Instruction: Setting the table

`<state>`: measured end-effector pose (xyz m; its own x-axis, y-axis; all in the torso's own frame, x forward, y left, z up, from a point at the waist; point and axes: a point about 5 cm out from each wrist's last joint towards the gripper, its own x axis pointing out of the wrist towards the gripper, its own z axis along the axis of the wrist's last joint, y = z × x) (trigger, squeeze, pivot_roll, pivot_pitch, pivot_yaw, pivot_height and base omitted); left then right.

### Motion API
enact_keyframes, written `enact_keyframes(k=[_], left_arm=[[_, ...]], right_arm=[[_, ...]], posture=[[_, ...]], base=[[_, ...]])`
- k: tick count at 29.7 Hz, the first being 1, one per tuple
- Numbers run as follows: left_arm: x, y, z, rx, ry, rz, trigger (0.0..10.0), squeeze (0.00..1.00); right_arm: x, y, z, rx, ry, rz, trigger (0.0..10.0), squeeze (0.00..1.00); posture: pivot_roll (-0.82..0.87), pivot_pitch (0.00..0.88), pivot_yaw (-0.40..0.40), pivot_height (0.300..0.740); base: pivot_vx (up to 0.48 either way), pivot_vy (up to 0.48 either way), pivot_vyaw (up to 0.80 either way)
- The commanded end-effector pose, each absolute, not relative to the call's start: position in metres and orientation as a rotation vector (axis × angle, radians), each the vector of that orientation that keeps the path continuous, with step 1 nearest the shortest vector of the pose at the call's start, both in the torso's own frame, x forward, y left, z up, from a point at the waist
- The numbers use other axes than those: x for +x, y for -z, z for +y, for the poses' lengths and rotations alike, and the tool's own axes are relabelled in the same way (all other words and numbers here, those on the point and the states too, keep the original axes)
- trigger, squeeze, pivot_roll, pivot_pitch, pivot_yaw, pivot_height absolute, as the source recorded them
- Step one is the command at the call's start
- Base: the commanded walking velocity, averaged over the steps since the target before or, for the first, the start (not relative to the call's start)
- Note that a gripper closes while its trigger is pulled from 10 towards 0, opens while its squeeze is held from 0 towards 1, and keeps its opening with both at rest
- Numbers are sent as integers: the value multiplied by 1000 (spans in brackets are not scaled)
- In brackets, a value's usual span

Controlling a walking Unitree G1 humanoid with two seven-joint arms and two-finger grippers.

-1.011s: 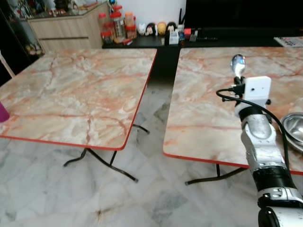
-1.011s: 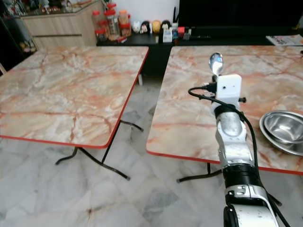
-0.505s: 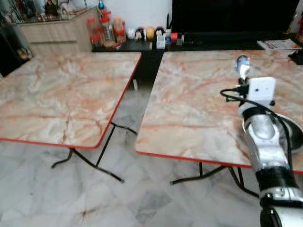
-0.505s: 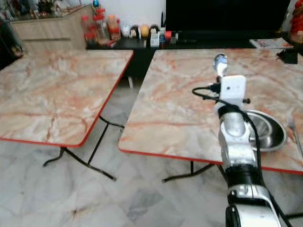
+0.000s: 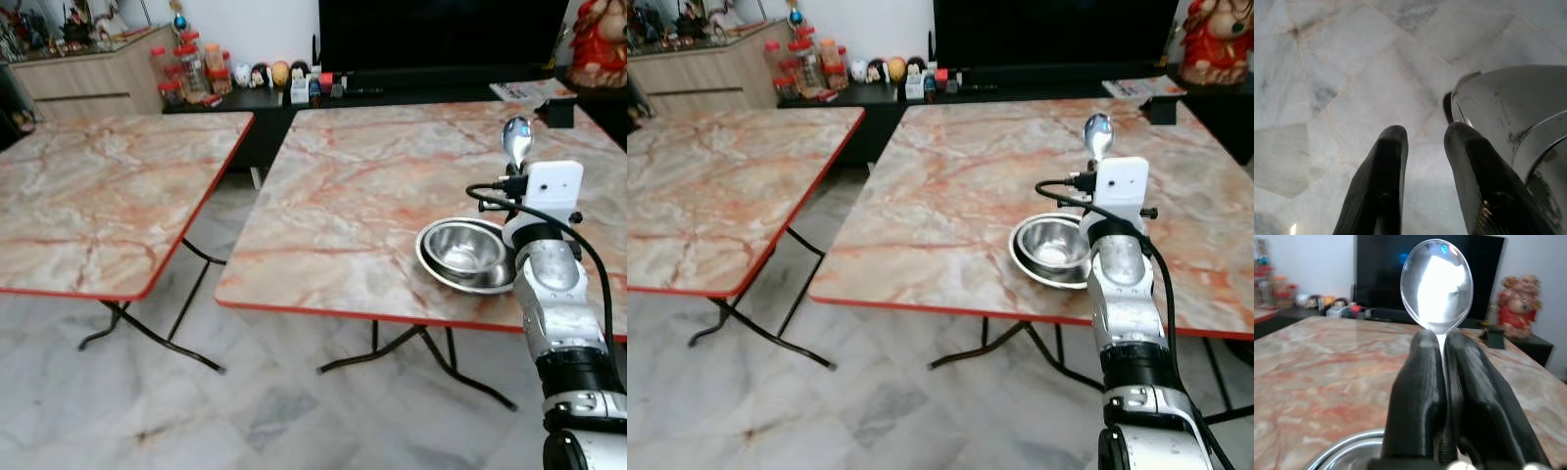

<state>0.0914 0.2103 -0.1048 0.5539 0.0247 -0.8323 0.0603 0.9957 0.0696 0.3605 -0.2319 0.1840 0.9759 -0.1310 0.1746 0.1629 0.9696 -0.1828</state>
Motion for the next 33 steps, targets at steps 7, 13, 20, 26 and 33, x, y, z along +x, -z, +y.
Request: enact_keyframes(k=[7,13,20,26,33], left_arm=[[92,104,214,99,20,980,10000,0],[92,104,214,97,16,980,10000,0],[92,104,214,87,8,976,10000,0],[93,103,213,77,5,967,10000,0],[92,104,213,78,9,969,10000,0]], right_arm=[[361,-190,-232,-199,155,-169,10000,0],[360,-189,-233,-199,162,-159,10000,0],[360,-187,-234,-195,163,-149,10000,0],[360,-187,-234,-181,165,-144,10000,0],[361,-183,-235,-155,182,-108,10000,0]], posture=[[-147,29,71,736],[-147,36,71,736],[-147,42,70,736],[-144,46,67,736],[-144,46,67,736]], base=[[0,-359,0],[0,-234,0],[0,0,0],[0,0,0],[0,0,-193]])
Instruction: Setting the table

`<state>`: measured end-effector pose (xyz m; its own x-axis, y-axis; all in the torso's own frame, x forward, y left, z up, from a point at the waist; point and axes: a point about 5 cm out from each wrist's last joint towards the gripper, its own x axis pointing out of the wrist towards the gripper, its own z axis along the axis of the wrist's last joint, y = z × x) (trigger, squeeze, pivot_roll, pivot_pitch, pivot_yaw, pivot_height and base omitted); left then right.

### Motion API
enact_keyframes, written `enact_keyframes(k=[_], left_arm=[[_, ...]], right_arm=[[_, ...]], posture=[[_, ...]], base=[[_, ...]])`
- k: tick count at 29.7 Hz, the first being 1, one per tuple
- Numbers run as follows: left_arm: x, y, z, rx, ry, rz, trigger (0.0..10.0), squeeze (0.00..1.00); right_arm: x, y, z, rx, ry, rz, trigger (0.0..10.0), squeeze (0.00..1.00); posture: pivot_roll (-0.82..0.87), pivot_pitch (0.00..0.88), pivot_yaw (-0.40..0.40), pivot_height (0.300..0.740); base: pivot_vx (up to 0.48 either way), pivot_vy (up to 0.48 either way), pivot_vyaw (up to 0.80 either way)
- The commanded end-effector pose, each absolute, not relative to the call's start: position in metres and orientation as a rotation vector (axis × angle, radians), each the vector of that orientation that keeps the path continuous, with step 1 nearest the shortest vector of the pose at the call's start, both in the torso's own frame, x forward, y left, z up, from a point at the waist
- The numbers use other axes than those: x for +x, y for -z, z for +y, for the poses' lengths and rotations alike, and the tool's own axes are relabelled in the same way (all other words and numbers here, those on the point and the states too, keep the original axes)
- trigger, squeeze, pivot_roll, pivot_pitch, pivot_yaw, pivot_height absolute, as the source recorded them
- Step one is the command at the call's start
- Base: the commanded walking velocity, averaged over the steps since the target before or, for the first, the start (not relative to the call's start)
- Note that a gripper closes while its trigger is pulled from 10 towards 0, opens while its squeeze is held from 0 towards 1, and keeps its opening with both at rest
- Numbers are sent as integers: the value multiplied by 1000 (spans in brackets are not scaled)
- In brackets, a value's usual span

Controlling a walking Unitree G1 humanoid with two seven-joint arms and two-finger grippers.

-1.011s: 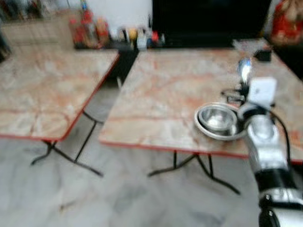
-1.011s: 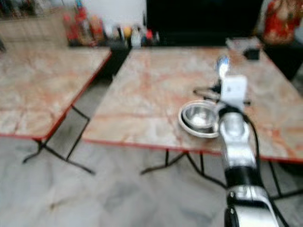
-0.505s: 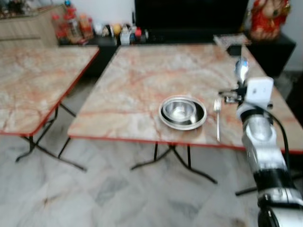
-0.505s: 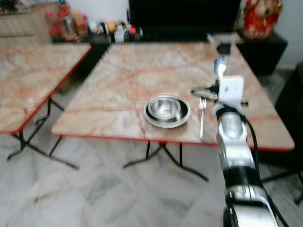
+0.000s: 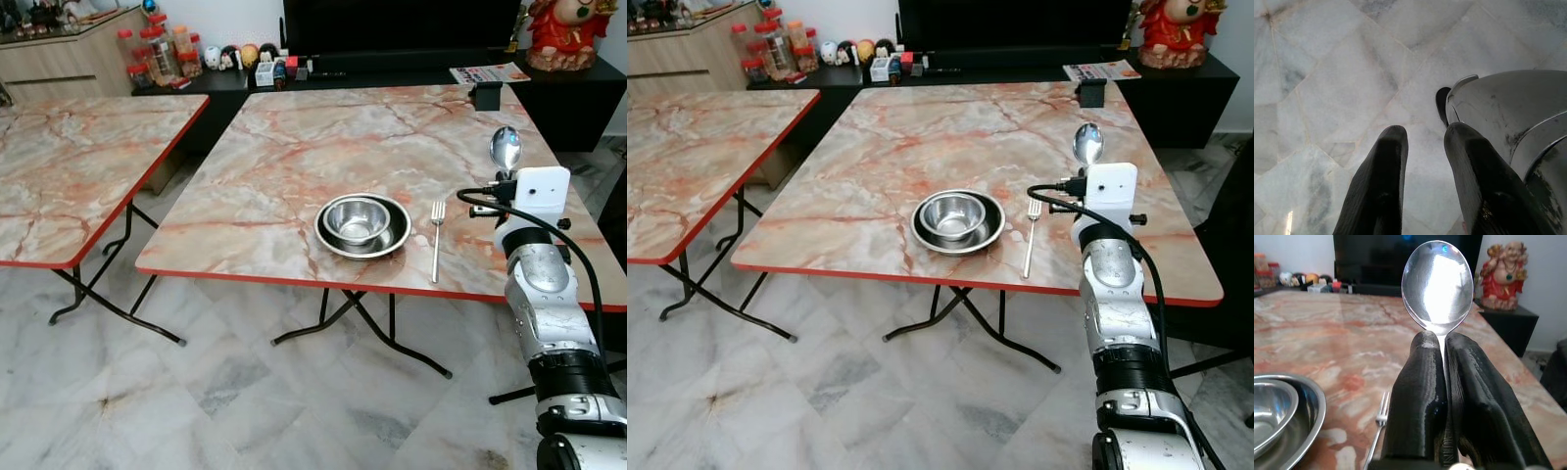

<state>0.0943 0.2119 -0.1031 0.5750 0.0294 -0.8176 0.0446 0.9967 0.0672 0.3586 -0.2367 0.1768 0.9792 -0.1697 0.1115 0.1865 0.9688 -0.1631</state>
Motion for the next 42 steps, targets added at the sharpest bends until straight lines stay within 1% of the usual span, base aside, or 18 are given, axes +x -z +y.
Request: enact_keyframes(k=[1,2,8,14,15,19,38,42], left_arm=[[92,104,213,79,10,969,10000,0],[92,104,213,79,10,969,10000,0],[92,104,213,79,8,969,10000,0],[93,104,213,80,8,969,10000,0],[93,104,214,80,8,970,10000,0],[93,104,214,82,10,971,10000,0],[94,103,214,81,9,969,10000,0],[93,103,214,78,4,968,10000,0]], right_arm=[[361,-183,-235,-157,178,-107,10000,0],[361,-183,-235,-157,178,-107,10000,0],[362,-184,-232,-164,175,-116,10000,0],[362,-181,-230,-166,170,-96,10000,0],[363,-180,-229,-138,166,-90,10000,0],[362,-181,-231,-162,172,-99,10000,0],[362,-180,-230,-153,179,-89,10000,0],[363,-179,-230,-154,177,-83,10000,0]], posture=[[-144,46,67,736],[-144,46,67,736],[-144,46,67,736],[-139,41,66,736],[-138,43,66,736],[-138,43,66,736],[-136,45,67,736],[-136,45,67,736]], base=[[0,0,-800],[0,0,-800],[0,0,0],[251,0,0],[255,0,-650],[254,0,-669],[263,0,0],[0,0,0]])
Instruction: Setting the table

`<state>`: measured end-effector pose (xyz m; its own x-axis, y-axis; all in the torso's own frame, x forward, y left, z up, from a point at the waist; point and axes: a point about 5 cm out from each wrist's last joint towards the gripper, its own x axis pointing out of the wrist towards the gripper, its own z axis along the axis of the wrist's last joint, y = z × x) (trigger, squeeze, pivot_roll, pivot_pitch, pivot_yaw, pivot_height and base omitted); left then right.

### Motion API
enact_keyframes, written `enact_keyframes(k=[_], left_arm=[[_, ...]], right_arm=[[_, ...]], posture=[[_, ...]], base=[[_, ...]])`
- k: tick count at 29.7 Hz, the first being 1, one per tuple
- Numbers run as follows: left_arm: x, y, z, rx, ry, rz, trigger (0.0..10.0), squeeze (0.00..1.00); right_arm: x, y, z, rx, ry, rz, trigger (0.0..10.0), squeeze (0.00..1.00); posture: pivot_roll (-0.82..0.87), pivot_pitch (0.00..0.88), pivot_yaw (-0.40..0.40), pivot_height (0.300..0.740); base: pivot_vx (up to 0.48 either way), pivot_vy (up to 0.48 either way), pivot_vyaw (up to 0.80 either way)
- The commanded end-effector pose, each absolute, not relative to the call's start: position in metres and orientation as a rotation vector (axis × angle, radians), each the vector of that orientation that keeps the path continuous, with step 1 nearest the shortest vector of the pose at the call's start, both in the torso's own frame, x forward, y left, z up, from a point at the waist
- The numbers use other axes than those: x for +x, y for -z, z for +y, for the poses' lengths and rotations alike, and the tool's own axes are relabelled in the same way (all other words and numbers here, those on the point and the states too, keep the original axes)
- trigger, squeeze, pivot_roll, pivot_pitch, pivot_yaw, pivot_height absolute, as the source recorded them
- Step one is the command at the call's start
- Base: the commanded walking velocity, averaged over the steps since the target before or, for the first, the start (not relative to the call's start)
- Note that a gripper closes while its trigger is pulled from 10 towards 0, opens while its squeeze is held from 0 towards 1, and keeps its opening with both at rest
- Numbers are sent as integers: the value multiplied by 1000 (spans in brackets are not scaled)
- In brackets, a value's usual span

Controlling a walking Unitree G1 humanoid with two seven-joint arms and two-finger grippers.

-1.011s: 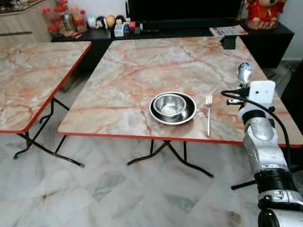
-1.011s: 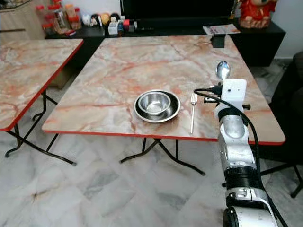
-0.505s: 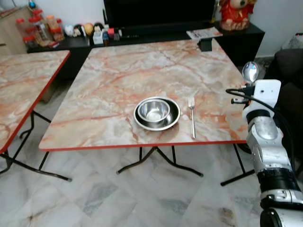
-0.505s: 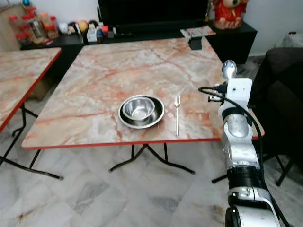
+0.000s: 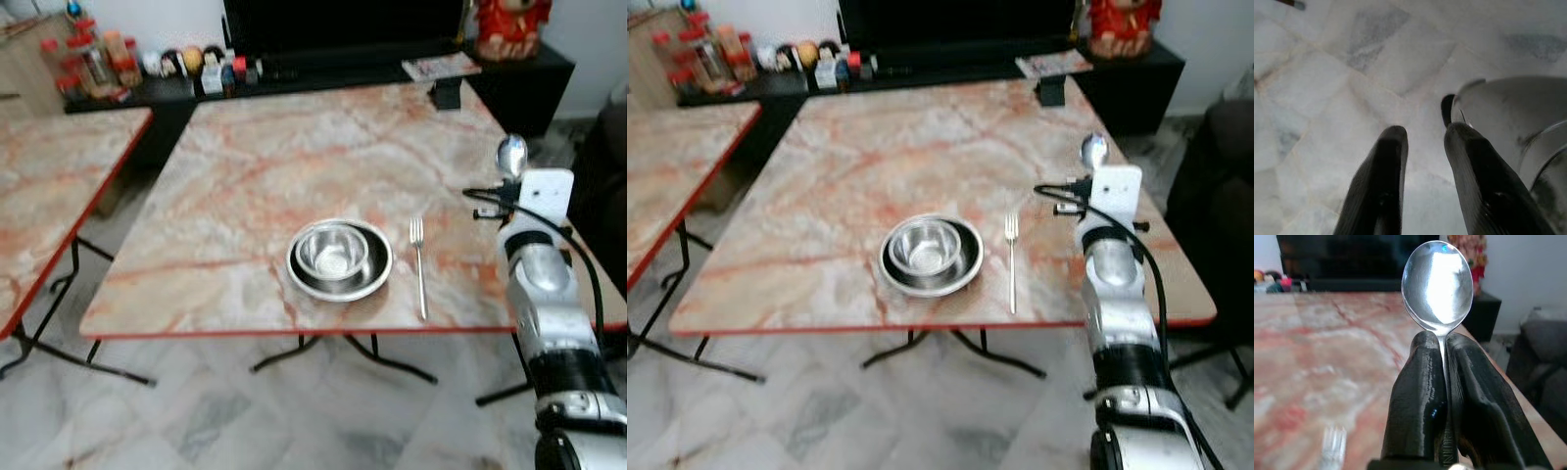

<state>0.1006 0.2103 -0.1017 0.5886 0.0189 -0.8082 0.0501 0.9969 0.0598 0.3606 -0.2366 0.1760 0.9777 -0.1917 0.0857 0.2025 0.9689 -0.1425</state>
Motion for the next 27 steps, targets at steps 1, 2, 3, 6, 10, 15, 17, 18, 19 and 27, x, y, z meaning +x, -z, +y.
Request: enact_keyframes(k=[1,2,3,6,10,15,17,18,19,27], left_arm=[[93,103,214,78,3,968,10000,0],[93,103,214,78,3,968,10000,0],[93,103,214,78,3,968,10000,0],[94,103,214,79,4,966,10000,0],[96,103,213,82,9,965,10000,0],[97,103,213,84,12,964,10000,0],[97,103,213,84,13,964,10000,0],[97,103,213,84,13,965,10000,0],[97,103,213,84,13,965,10000,0],[97,103,213,84,17,965,10000,0]], right_arm=[[363,-179,-230,-153,176,-80,10000,0],[363,-179,-230,-153,175,-78,10000,0],[363,-179,-230,-153,175,-77,10000,0],[363,-179,-230,-159,175,-67,10000,0],[364,-176,-239,-88,243,37,10000,0],[365,-175,-239,-67,219,146,10000,0],[365,-173,-239,-40,220,193,10000,0],[365,-172,-239,-28,220,217,10000,0],[365,-173,-239,-8,229,237,10000,0],[361,-161,-233,-2,164,389,10000,0]], posture=[[-136,45,67,736],[-136,45,67,736],[-136,45,67,736],[-137,48,67,736],[-143,64,70,736],[-145,72,72,736],[-145,72,72,736],[-145,72,72,736],[-145,72,72,736],[-149,96,68,736]], base=[[0,0,0],[0,0,0],[0,0,0],[0,0,0],[0,0,0],[0,0,0],[0,0,0],[0,0,0],[0,0,0],[0,0,0]])
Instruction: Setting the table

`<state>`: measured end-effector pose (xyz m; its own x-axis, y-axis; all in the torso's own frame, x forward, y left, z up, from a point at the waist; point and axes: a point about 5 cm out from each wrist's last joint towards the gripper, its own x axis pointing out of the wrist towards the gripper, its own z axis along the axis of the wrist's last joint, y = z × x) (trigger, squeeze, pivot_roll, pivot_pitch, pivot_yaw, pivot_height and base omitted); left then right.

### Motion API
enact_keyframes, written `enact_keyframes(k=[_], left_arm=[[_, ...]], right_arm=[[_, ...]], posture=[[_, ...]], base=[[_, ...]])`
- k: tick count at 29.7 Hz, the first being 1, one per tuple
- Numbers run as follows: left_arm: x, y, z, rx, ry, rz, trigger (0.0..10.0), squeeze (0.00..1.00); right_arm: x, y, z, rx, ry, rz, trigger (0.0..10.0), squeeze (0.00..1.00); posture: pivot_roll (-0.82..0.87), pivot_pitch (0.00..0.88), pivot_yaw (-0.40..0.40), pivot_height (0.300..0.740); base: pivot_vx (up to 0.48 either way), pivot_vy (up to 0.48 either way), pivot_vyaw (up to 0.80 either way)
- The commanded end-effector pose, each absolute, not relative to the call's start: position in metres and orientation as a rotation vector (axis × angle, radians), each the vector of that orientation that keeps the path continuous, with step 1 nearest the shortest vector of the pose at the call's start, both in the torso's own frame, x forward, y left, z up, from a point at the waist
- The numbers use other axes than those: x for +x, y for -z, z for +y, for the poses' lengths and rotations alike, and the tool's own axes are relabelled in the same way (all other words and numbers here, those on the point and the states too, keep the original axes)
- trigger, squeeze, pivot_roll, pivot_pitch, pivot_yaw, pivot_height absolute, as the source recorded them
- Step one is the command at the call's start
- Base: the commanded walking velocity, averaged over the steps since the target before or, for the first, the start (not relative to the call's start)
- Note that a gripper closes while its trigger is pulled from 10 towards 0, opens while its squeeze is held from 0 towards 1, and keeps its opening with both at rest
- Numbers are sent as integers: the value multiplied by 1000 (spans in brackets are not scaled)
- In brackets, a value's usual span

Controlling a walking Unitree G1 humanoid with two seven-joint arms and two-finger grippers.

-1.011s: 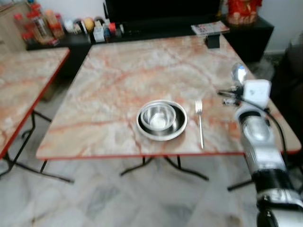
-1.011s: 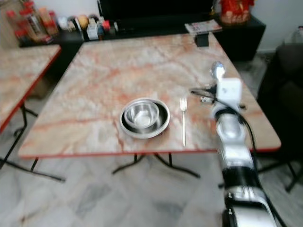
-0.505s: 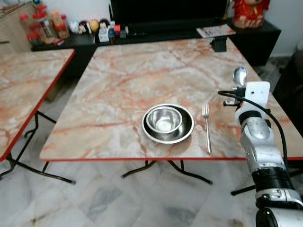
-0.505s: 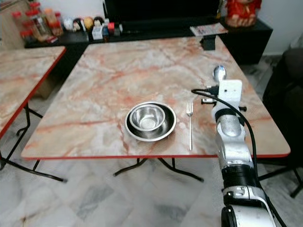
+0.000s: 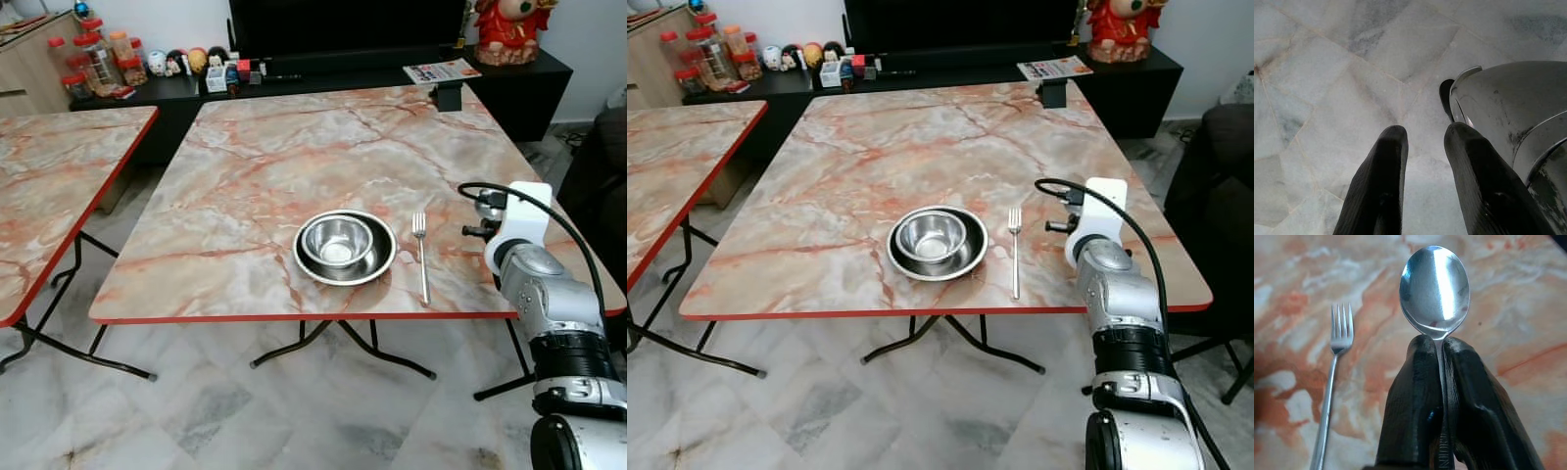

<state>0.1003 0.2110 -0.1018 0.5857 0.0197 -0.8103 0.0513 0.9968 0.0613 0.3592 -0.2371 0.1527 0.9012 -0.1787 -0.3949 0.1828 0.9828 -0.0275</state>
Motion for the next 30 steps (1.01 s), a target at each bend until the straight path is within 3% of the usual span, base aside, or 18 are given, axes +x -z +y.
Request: enact_keyframes(k=[1,15,30], left_arm=[[97,103,213,83,17,965,10000,0],[94,103,213,80,15,972,10000,0],[95,103,213,78,16,971,10000,0]], right_arm=[[359,-157,-231,1,141,410,10000,0],[353,-148,-220,-26,54,456,10000,0],[351,-143,-233,-29,153,439,10000,0]], posture=[[-146,110,69,736],[-143,120,69,736],[-139,111,65,736]], base=[[0,0,0],[0,0,0],[0,0,0]])
